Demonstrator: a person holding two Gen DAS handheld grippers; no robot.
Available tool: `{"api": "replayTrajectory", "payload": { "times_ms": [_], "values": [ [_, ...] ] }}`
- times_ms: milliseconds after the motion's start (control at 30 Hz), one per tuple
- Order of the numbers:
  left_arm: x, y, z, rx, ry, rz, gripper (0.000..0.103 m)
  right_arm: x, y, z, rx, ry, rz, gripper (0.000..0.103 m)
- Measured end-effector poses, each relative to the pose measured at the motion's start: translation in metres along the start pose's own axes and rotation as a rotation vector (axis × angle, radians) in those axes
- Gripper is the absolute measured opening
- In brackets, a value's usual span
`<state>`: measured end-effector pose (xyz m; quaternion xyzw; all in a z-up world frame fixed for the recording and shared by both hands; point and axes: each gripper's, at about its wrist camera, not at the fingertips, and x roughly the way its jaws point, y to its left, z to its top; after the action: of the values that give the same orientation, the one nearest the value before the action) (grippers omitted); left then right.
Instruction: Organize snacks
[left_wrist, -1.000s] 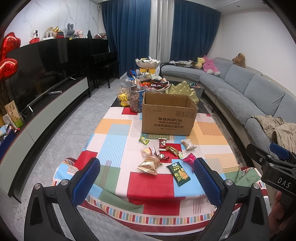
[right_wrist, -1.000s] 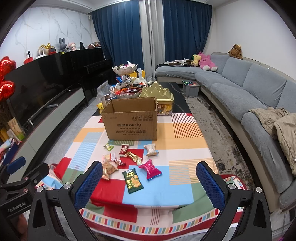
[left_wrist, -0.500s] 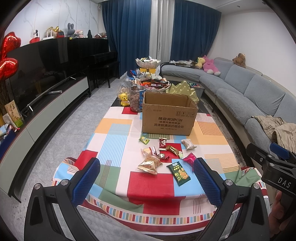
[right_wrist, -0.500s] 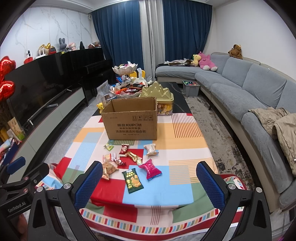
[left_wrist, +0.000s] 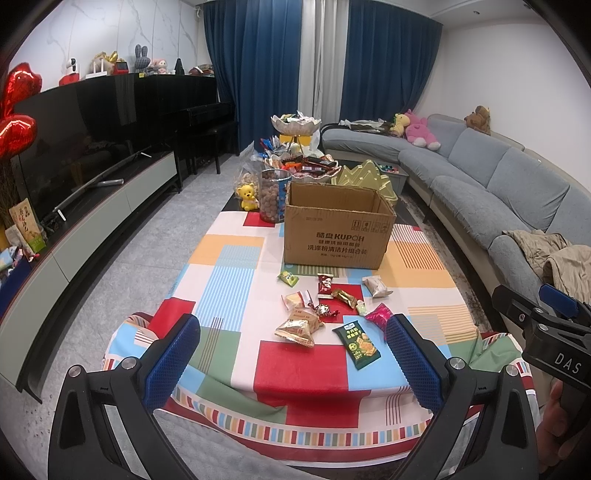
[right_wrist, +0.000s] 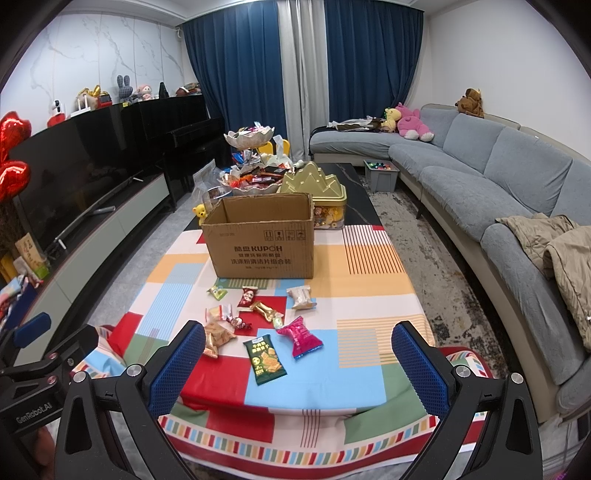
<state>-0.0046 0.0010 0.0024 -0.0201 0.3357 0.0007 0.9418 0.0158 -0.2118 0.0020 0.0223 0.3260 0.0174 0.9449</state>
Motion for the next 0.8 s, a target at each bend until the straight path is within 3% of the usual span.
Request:
{"api": "replayTrajectory", "payload": {
  "times_ms": [800],
  "values": [
    [0.018, 0.003, 0.0, 0.009, 0.04, 0.024, 0.102, 0.012, -0.005, 0.004, -0.003, 0.015, 0.002, 0.102]
  ]
}}
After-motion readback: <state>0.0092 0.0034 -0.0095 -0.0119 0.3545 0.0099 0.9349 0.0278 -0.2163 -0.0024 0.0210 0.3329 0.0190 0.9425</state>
